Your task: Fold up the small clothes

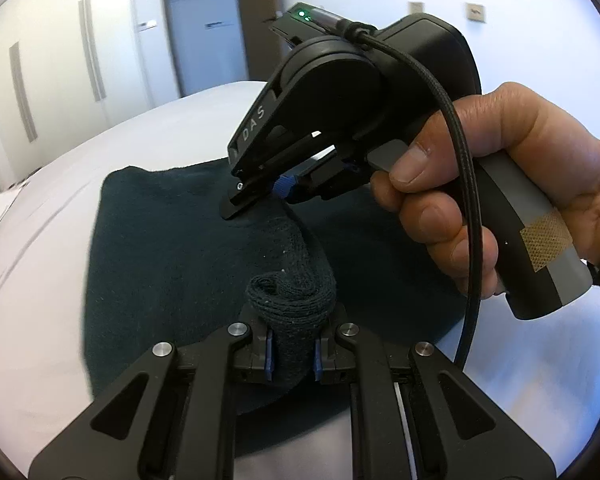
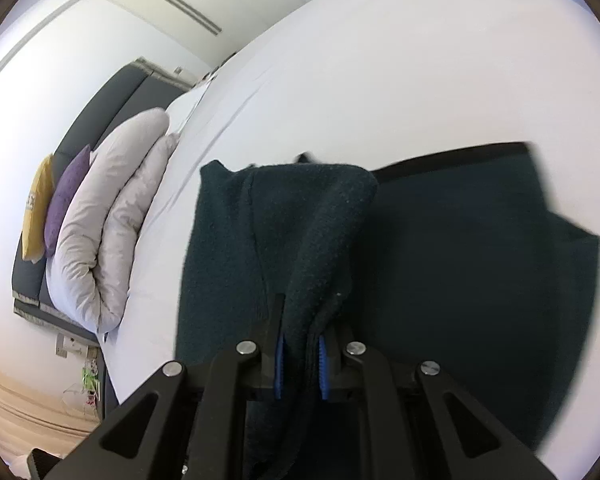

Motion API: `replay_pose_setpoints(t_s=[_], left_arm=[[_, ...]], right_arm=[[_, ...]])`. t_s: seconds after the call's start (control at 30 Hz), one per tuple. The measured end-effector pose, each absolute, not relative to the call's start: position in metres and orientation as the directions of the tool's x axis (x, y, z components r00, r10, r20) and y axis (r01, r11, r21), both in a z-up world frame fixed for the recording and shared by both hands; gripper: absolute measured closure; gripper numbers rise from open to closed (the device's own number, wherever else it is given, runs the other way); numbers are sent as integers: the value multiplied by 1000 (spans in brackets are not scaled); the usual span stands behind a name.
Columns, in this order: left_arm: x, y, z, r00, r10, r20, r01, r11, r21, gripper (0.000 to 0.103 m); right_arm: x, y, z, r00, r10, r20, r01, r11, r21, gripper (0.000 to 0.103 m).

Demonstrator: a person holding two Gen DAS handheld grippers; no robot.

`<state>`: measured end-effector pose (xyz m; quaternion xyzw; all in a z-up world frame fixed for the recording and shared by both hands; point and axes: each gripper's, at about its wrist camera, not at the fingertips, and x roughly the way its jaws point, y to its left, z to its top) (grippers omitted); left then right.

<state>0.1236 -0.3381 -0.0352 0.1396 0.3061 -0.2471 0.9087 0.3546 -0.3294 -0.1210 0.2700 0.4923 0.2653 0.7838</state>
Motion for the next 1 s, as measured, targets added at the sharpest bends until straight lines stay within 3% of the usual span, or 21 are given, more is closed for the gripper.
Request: replay_pose_setpoints(t_s=[0.37, 0.6, 0.93, 1.0], left_arm=[[122, -383, -38, 624, -416, -662, 615, 784, 86, 91], [176, -361, -68, 612, -411, -676, 616, 784, 81, 91], [177, -357, -74, 611, -407, -678, 603, 795, 66, 91], [178, -353, -70, 596, -402, -696, 605, 794, 60, 85]], right_arm=[[337, -422, -138, 453, 646, -615, -74, 714, 696, 90], [334, -426, -144, 457, 646, -611, -64, 709, 702, 90], [327, -429, -149, 462, 642, -612, -40, 705, 708, 90], [328, -430, -155, 461, 645, -609, -22, 695, 719, 90]])
